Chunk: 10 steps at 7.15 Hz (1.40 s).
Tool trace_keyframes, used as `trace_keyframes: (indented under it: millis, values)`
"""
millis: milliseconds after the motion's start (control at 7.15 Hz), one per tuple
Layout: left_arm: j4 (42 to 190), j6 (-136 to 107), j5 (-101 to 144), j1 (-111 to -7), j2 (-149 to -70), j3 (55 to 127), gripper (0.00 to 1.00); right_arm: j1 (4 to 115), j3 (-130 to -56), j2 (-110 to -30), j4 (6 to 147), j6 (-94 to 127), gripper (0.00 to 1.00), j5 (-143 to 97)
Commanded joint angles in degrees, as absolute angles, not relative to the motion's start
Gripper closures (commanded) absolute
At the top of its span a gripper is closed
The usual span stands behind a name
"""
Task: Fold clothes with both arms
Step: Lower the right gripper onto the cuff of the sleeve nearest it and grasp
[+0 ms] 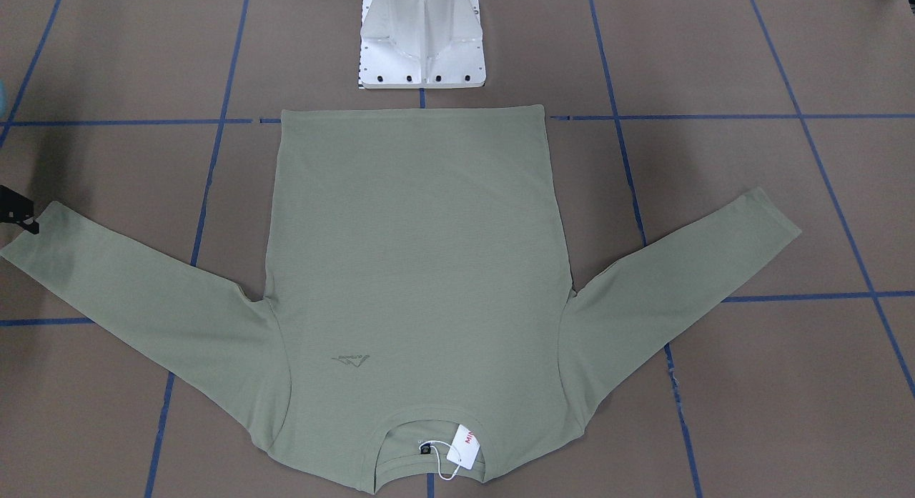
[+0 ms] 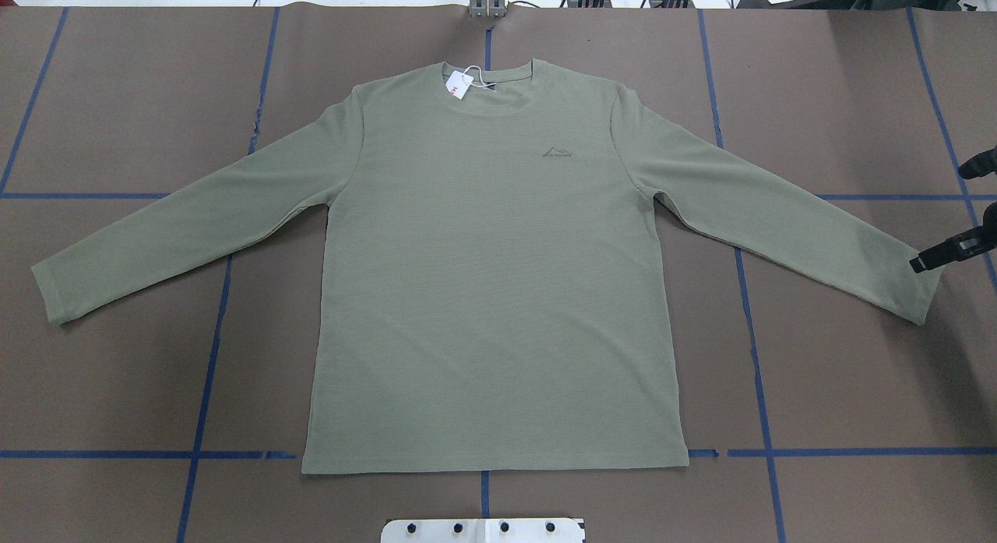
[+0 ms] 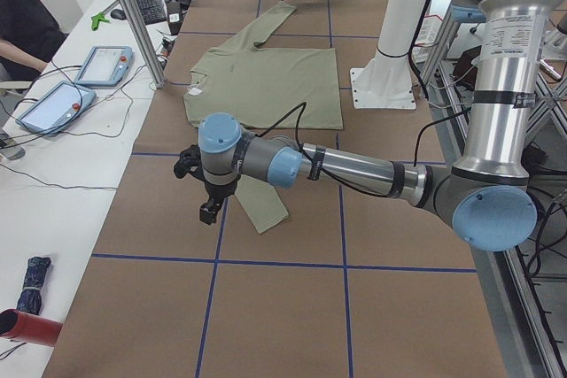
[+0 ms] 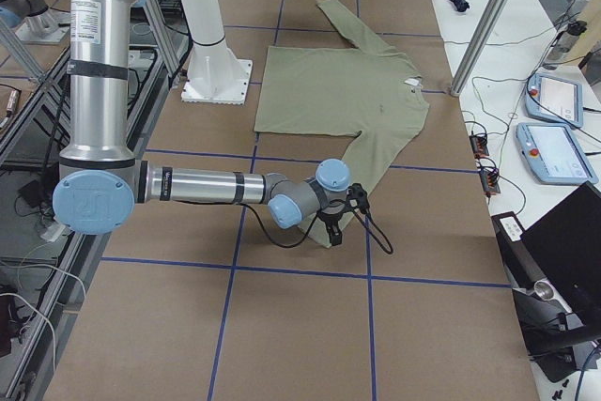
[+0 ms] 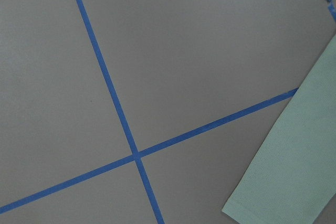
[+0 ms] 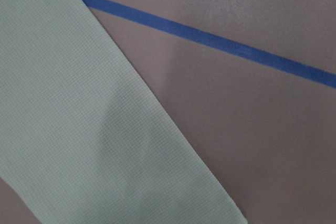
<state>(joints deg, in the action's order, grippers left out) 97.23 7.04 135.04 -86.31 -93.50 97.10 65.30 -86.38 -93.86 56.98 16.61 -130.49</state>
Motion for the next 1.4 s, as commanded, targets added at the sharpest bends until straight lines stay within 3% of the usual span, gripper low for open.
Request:
trace_keyframes:
  millis: [0, 1119, 1259]
  values:
    - [97.29, 6.86, 135.09, -86.31, -93.51, 97.12, 0.0, 63.64, -84.21, -92.65, 57.04, 16.52, 0.0, -130.43]
    - [97.29, 6.86, 135.09, -86.31, -93.52, 96.94, 0.0, 62.75, -83.23, -93.34, 57.04, 16.52, 0.0, -130.34]
    - [97.29, 6.86, 135.09, -86.31, -93.6, 97.03, 0.0, 62.75, -83.23, -93.34, 57.04, 16.61, 0.06, -130.43]
